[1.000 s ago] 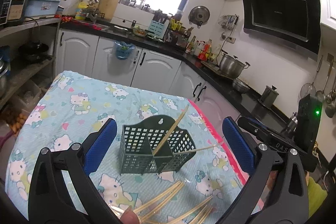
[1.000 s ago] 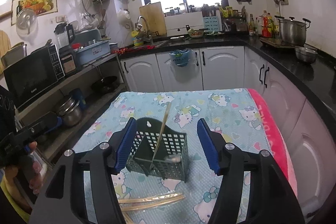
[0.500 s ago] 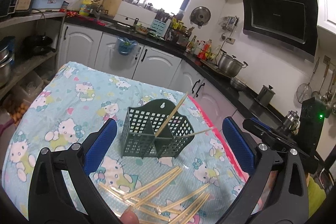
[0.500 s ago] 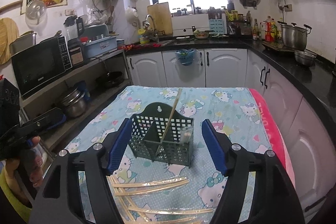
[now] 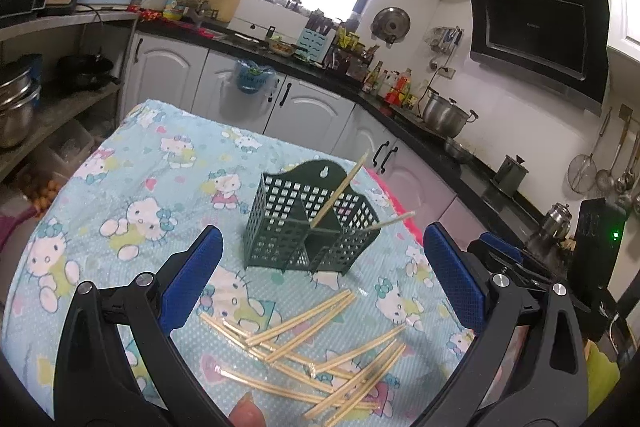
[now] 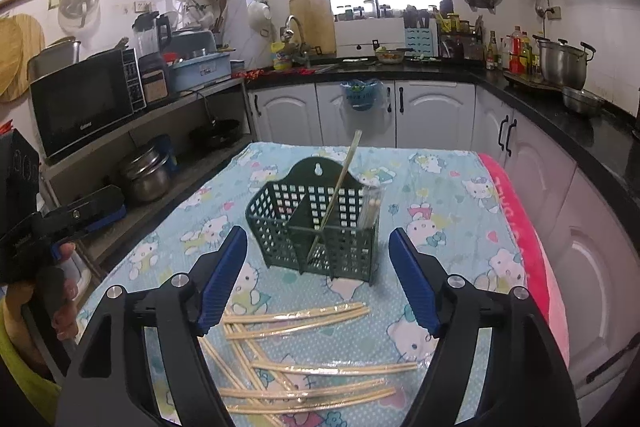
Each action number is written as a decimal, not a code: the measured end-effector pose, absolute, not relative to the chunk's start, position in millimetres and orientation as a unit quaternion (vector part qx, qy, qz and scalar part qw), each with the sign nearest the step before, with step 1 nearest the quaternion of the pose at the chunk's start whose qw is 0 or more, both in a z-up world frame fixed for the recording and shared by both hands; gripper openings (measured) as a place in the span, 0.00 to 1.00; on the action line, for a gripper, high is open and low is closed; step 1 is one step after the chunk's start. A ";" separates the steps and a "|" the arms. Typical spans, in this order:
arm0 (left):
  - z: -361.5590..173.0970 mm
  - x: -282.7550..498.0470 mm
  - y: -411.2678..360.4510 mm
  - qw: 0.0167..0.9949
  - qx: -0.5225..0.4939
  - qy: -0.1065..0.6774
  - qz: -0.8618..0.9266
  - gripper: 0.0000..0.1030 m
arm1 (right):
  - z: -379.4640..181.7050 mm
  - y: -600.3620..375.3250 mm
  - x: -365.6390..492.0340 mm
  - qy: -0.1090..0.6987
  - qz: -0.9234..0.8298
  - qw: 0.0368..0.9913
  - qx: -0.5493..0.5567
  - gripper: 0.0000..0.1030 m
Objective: Organize utensils
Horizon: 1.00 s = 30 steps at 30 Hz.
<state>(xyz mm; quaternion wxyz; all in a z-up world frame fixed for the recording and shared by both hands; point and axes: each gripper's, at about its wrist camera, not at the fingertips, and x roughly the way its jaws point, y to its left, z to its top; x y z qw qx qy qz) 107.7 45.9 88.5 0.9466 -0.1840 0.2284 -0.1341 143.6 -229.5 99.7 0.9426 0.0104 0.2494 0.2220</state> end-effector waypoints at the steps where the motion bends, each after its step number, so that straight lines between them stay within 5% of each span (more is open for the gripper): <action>1: 85.8 106.3 45.6 0.946 -0.183 0.232 -0.133 0.90 | 97.4 -229.4 141.9 0.252 0.223 0.942 0.011 0.69; 30: 15.0 95.2 35.8 0.925 -0.169 0.314 -0.128 0.90 | 24.8 -247.2 119.7 0.318 0.195 0.928 -0.016 0.73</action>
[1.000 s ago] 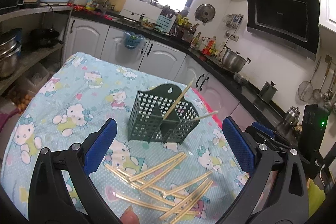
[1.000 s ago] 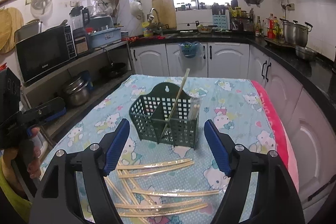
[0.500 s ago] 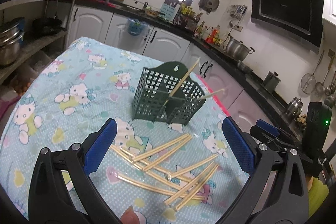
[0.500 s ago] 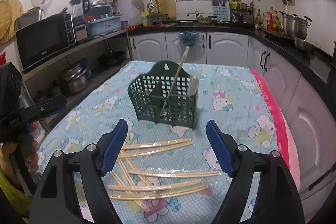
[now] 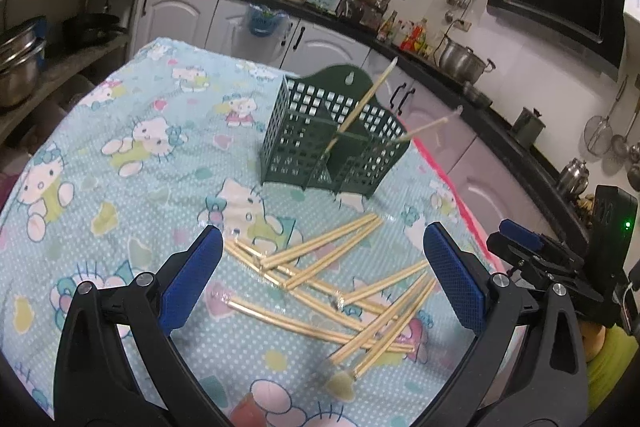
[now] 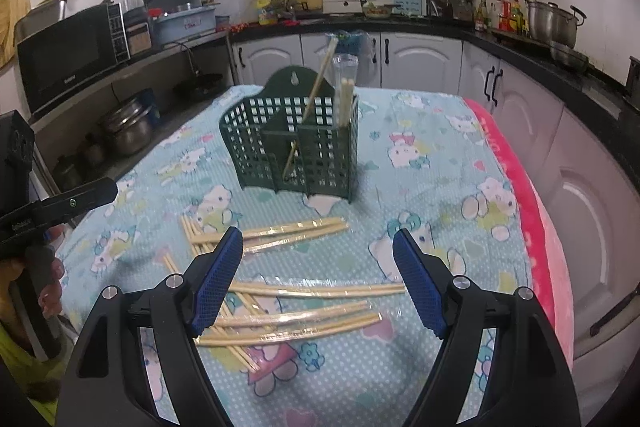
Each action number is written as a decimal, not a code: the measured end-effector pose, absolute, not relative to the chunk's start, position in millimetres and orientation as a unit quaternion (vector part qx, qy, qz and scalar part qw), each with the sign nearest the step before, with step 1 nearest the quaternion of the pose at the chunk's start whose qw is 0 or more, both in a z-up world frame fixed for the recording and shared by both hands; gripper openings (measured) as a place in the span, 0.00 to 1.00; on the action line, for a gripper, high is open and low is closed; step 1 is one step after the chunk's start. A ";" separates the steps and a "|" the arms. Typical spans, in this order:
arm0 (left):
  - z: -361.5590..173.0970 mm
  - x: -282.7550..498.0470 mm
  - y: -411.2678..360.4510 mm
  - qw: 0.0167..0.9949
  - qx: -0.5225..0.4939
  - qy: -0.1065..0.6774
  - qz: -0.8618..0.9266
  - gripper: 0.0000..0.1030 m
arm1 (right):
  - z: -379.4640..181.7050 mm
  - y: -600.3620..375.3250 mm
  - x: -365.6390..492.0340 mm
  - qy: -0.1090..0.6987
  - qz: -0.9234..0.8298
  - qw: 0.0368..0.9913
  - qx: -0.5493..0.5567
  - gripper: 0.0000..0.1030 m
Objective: Organize utensils
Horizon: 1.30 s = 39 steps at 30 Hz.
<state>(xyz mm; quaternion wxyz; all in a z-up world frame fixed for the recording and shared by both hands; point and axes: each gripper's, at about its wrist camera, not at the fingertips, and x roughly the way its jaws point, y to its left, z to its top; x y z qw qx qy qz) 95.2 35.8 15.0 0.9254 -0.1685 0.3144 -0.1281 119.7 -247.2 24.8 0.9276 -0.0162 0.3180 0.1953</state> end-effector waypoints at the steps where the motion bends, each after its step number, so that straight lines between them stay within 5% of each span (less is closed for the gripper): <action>1: 11.6 95.1 34.9 0.924 -0.167 0.318 -0.128 0.90 | 22.6 -247.7 119.5 0.320 0.194 0.927 -0.017 0.73; 15: -30.8 97.7 28.8 0.906 -0.158 0.366 -0.140 0.89 | -5.0 -262.2 127.6 0.352 0.170 0.920 -0.011 0.73; 24: -49.1 119.1 29.4 0.894 -0.167 0.388 -0.149 0.53 | -26.7 -276.3 144.0 0.374 0.144 0.916 -0.009 0.72; 39: -70.4 150.4 41.5 0.882 -0.194 0.406 -0.140 0.46 | -49.8 -283.7 161.7 0.395 0.121 0.910 -0.029 0.69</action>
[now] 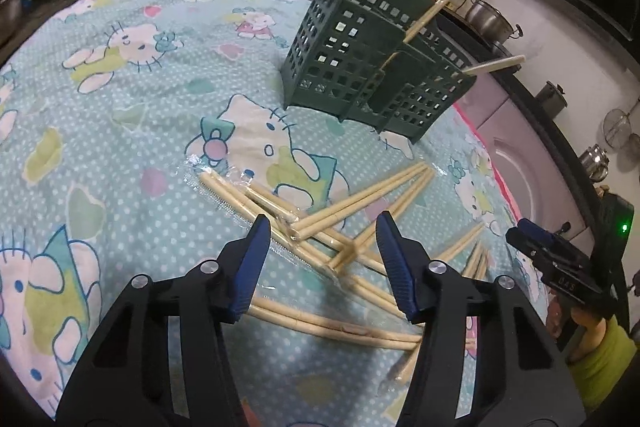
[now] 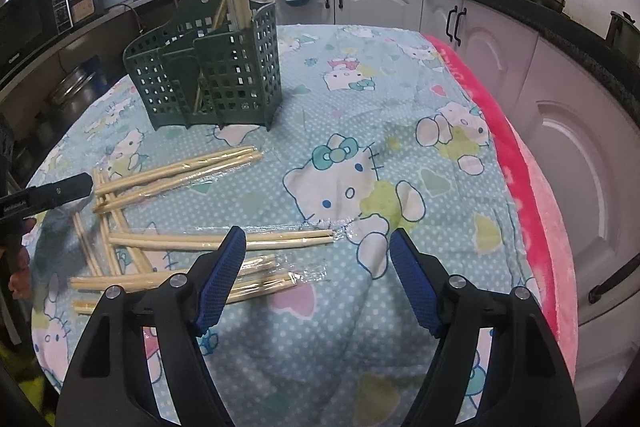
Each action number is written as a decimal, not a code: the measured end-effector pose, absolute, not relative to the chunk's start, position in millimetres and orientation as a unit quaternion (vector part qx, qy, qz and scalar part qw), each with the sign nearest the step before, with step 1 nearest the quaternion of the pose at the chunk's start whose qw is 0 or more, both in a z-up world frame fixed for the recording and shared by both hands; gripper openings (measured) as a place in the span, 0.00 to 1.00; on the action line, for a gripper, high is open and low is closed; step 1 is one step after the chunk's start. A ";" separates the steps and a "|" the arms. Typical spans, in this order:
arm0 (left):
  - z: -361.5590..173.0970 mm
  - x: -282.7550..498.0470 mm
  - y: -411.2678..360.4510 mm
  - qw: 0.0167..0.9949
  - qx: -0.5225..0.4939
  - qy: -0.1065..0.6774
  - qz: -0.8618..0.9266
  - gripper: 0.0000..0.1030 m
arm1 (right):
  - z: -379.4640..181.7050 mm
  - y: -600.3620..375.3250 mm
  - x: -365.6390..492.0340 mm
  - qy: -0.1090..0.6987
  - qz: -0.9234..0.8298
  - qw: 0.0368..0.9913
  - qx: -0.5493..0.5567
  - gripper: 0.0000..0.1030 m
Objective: Organize utensils
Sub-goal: 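Close the left tool on another pair of wooden chopsticks, then lift the chopsticks with the left tool and carry them to the caddy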
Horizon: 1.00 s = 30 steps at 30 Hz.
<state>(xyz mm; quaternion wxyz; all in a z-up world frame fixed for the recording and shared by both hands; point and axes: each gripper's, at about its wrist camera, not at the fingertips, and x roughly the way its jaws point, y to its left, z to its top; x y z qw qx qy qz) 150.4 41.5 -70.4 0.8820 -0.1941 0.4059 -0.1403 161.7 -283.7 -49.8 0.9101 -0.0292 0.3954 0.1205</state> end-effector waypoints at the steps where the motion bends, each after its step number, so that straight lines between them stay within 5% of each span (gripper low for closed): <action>1: -71.2 151.7 41.6 0.882 -0.193 0.408 -0.139 0.46 | -50.6 -283.7 162.3 0.396 0.120 0.910 -0.030 0.69; 7: -73.3 158.0 43.9 0.884 -0.189 0.405 -0.137 0.43 | -56.0 -281.6 167.9 0.404 0.121 0.906 -0.032 0.67; 20: -77.6 162.7 40.5 0.882 -0.179 0.412 -0.141 0.04 | -67.8 -286.2 179.9 0.432 0.122 0.894 -0.009 0.57; 30: -73.1 160.9 43.7 0.888 -0.178 0.399 -0.144 0.00 | -71.8 -293.6 194.5 0.445 0.126 0.886 0.024 0.46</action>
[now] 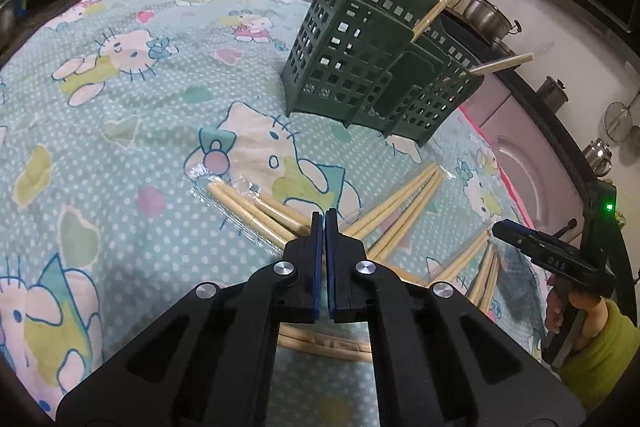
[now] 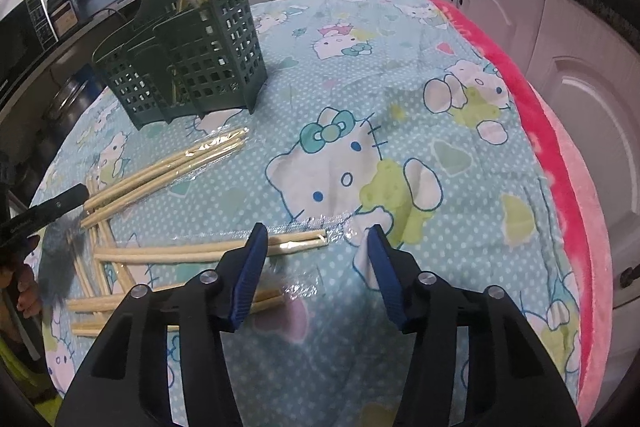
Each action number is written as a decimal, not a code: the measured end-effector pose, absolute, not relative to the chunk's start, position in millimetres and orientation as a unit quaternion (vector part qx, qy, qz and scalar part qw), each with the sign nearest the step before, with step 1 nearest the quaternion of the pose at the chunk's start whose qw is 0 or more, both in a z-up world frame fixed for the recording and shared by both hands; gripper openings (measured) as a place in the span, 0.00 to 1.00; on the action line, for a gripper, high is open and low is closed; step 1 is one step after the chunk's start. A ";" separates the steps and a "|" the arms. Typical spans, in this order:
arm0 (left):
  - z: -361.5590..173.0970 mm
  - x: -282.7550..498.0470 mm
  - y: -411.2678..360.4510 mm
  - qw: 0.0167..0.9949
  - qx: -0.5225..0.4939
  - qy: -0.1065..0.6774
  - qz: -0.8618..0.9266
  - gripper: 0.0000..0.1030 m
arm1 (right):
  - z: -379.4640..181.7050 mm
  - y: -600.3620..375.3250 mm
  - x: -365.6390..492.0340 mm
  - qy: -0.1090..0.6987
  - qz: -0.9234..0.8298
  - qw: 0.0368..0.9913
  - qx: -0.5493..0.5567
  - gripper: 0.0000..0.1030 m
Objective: Organize utensils
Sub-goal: 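Lift the chopsticks with the left tool and carry them to the caddy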
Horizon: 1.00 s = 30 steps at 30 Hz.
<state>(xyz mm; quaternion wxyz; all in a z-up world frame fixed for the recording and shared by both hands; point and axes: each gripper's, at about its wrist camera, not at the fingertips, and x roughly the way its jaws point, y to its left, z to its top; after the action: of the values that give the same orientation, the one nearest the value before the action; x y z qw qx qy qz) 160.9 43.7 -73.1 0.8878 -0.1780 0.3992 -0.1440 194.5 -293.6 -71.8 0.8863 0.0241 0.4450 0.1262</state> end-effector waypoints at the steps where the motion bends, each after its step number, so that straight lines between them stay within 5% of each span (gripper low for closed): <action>1: -71.8 160.7 44.6 0.889 -0.179 0.397 -0.144 0.00 | -72.2 -294.0 197.0 0.446 0.127 0.885 0.026 0.45; 8: -60.7 158.5 46.8 0.896 -0.175 0.383 -0.142 0.00 | -81.8 -300.8 210.4 0.462 0.151 0.873 0.046 0.41; 15: -46.1 155.2 44.1 0.903 -0.168 0.368 -0.143 0.00 | -80.5 -311.2 209.8 0.456 0.146 0.876 0.054 0.03; 30: 12.3 148.6 32.7 0.925 -0.147 0.310 -0.161 0.00 | 11.9 -275.4 178.0 0.321 0.185 0.929 -0.010 0.01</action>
<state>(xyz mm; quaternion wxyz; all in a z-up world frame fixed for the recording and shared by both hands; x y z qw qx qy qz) 148.6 32.7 12.3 0.9253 -0.1474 0.3098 -0.1615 178.0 -275.4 11.9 0.9289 -0.0103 0.3208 0.1847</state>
